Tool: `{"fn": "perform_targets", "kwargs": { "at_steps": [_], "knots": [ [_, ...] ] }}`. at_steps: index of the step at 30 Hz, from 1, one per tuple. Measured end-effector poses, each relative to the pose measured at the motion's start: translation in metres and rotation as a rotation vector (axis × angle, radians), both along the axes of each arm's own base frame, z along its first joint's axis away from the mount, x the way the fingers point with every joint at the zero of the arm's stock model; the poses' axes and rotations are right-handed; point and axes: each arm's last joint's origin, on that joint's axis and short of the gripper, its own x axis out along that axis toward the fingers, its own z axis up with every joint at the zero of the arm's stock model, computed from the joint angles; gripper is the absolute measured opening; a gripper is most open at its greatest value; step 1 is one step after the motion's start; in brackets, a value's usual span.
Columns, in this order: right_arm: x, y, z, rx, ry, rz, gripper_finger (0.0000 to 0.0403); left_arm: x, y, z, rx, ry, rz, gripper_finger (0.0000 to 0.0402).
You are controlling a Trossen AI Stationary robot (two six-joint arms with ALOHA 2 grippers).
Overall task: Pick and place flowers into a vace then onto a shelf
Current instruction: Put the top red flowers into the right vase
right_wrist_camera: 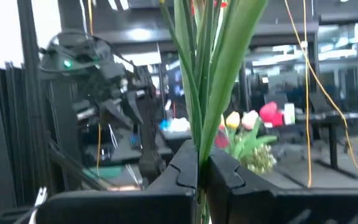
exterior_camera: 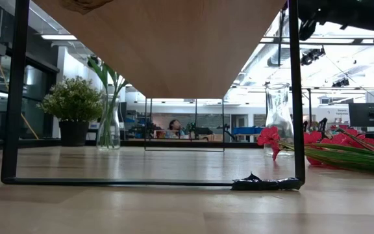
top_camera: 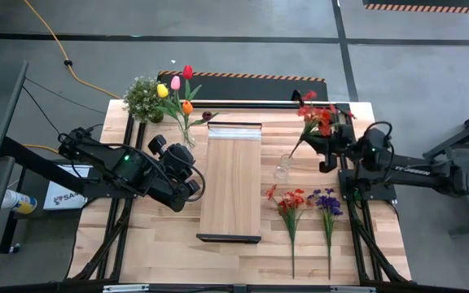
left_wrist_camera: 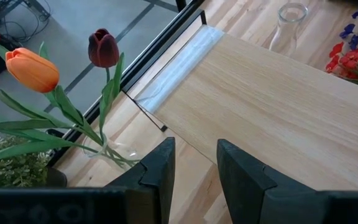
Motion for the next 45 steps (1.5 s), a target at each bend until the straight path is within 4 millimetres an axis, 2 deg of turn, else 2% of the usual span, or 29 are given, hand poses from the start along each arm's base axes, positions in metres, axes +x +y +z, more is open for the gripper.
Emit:
{"fn": "perform_targets", "kwargs": {
  "at_steps": [6, 31, 45],
  "knots": [
    [-0.002, 0.0, -0.003, -0.019, 0.032, -0.012, 0.0, 0.0, 0.0, 0.0, 0.0, 0.0, 0.0, 0.0152],
    [0.025, -0.009, -0.025, 0.023, 0.215, -0.03, 0.0, 0.0, 0.0, 0.0, 0.003, -0.002, 0.001, 0.0152],
    [0.026, -0.009, -0.029, 0.063, 0.249, -0.024, 0.0, 0.0, 0.0, 0.0, 0.006, 0.003, -0.003, 0.0152]
  ]
}}
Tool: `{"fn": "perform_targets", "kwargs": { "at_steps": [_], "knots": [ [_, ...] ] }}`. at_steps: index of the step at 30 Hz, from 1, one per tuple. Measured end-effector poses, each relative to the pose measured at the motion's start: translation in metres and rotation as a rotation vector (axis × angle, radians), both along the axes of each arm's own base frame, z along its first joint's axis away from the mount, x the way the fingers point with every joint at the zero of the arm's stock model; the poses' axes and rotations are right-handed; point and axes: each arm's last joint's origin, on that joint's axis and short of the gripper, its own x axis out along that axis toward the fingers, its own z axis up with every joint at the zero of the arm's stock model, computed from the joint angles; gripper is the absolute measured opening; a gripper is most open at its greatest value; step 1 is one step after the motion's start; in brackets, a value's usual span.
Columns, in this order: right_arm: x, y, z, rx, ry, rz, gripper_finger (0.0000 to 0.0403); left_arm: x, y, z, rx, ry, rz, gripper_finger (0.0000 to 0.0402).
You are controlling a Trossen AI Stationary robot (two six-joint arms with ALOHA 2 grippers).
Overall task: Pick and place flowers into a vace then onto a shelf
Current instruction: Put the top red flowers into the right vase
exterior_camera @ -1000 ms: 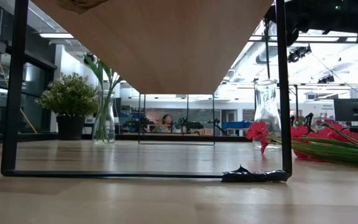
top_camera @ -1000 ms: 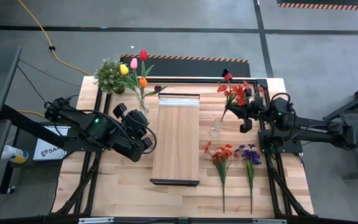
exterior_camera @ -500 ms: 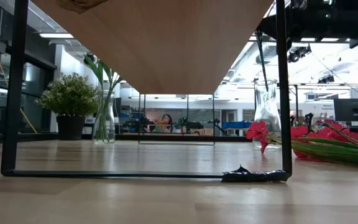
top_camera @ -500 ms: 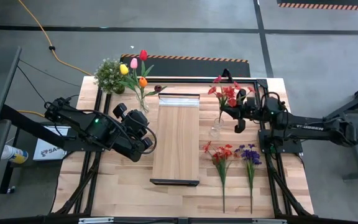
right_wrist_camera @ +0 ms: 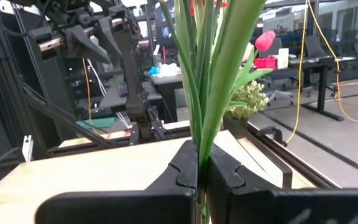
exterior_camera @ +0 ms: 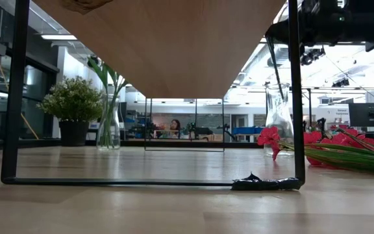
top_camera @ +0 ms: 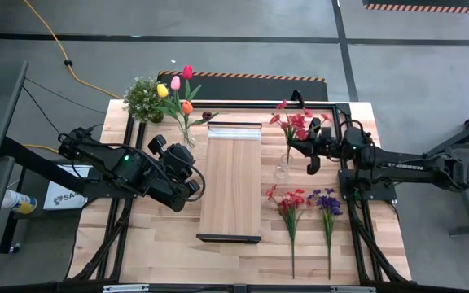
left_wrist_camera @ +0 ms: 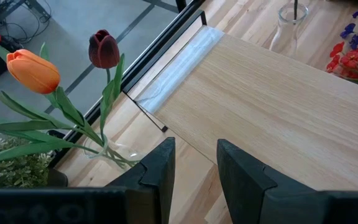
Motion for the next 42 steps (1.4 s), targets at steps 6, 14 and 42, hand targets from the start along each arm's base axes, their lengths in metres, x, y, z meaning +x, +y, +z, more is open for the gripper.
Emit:
{"fn": "perform_targets", "kwargs": {
  "at_steps": [6, 14, 42],
  "knots": [
    [0.0, -0.001, -0.003, 0.012, 0.031, -0.028, 0.0001, 0.0, 0.0, 0.0, 0.0, 0.001, -0.001, 0.0152],
    [0.0, -0.001, -0.004, 0.039, 0.033, -0.047, 0.0043, 0.0, 0.0, 0.0, 0.0, 0.001, -0.001, 0.0152],
    [-0.001, -0.001, -0.016, 0.182, 0.133, -0.044, 0.0088, 0.0, 0.0, 0.0, 0.0, 0.002, -0.001, 0.0152]
  ]
}}
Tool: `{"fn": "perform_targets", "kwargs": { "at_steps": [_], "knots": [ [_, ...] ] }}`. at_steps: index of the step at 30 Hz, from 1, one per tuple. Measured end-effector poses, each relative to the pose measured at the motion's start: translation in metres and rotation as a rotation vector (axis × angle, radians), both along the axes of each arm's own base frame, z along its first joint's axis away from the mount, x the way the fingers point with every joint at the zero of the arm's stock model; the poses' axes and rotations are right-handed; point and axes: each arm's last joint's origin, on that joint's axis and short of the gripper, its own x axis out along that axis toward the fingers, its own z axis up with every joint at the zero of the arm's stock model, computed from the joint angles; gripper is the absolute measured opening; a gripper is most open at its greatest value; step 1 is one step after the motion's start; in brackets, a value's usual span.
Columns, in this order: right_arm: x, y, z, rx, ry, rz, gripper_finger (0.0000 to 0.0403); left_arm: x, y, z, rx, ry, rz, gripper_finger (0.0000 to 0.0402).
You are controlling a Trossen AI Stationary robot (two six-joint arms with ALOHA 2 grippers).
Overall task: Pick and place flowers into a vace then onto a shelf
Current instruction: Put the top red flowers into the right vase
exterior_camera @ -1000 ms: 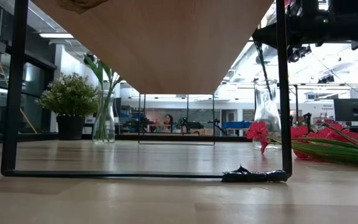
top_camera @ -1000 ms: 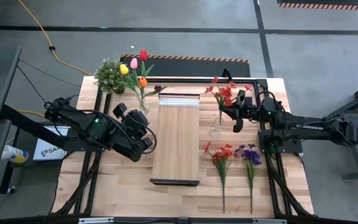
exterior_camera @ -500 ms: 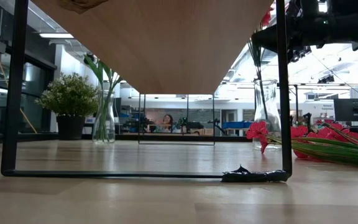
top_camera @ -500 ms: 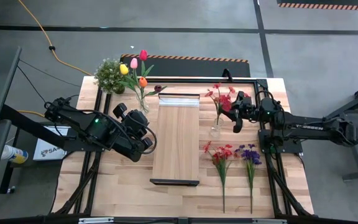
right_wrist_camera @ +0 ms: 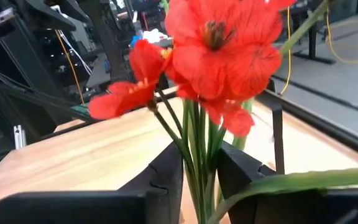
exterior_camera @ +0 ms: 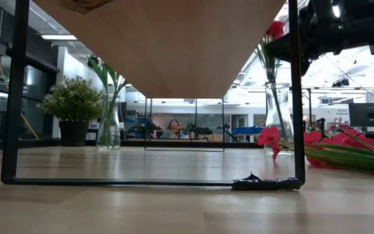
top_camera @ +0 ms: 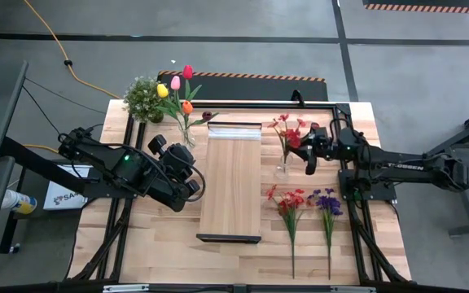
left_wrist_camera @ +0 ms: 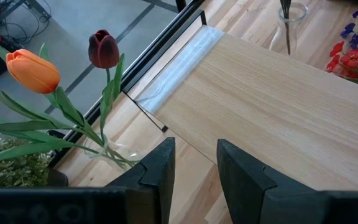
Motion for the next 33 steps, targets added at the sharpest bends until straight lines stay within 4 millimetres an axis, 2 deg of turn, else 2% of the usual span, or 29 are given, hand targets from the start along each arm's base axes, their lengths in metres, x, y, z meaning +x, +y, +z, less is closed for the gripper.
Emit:
{"fn": "perform_targets", "kwargs": {
  "at_steps": [9, 24, 33],
  "knots": [
    [0.0, 0.003, -0.004, 0.032, 0.034, 0.115, 0.0114, 0.0, 0.0, 0.0, 0.009, 0.01, -0.011, 0.0152],
    [-0.001, 0.008, -0.011, 0.189, 0.097, 0.243, 0.0114, 0.0, 0.0, 0.0, 0.021, 0.026, -0.028, 0.0152],
    [-0.001, 0.009, -0.011, 0.207, 0.097, 0.27, 0.0114, 0.0, 0.0, 0.0, 0.021, 0.027, -0.029, 0.0152]
  ]
}}
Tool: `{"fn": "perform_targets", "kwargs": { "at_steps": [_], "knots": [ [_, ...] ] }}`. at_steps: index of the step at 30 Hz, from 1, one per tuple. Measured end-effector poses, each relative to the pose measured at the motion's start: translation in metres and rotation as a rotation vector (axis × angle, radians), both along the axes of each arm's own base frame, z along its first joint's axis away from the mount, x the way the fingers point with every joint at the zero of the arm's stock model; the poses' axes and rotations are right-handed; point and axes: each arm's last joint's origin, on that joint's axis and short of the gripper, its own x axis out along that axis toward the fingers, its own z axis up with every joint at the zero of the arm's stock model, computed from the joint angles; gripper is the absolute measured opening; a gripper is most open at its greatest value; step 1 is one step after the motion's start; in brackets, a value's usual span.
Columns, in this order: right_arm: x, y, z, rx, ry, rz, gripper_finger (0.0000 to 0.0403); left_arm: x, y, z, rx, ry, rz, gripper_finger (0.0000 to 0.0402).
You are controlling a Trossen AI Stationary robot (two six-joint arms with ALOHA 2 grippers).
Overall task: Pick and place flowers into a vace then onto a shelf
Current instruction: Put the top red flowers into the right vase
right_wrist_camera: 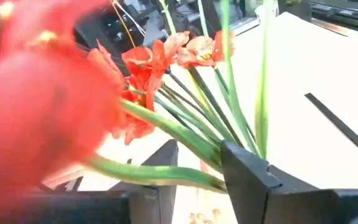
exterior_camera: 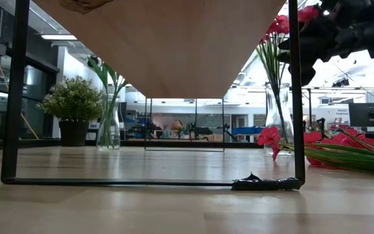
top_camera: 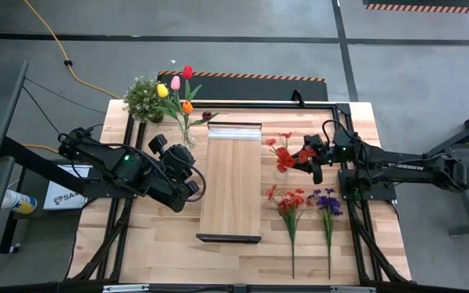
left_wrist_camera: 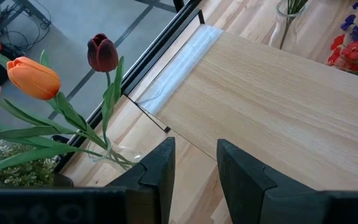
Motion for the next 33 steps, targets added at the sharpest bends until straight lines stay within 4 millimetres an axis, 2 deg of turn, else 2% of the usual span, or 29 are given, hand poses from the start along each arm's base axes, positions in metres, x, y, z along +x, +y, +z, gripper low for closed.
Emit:
{"fn": "perform_targets", "kwargs": {
  "at_steps": [11, 22, 33],
  "knots": [
    [-0.008, 0.002, -0.001, 0.027, 0.04, -0.005, 0.0114, 0.0, 0.0, 0.0, -0.008, 0.003, -0.002, 0.0152],
    [-0.026, 0.008, 0.009, 0.013, -0.023, -0.013, 0.0114, 0.0, 0.0, 0.0, -0.008, 0.004, -0.003, 0.0152],
    [-0.028, 0.009, 0.007, 0.019, -0.003, -0.017, 0.0114, 0.0, 0.0, 0.0, -0.008, 0.004, -0.002, 0.0152]
  ]
}}
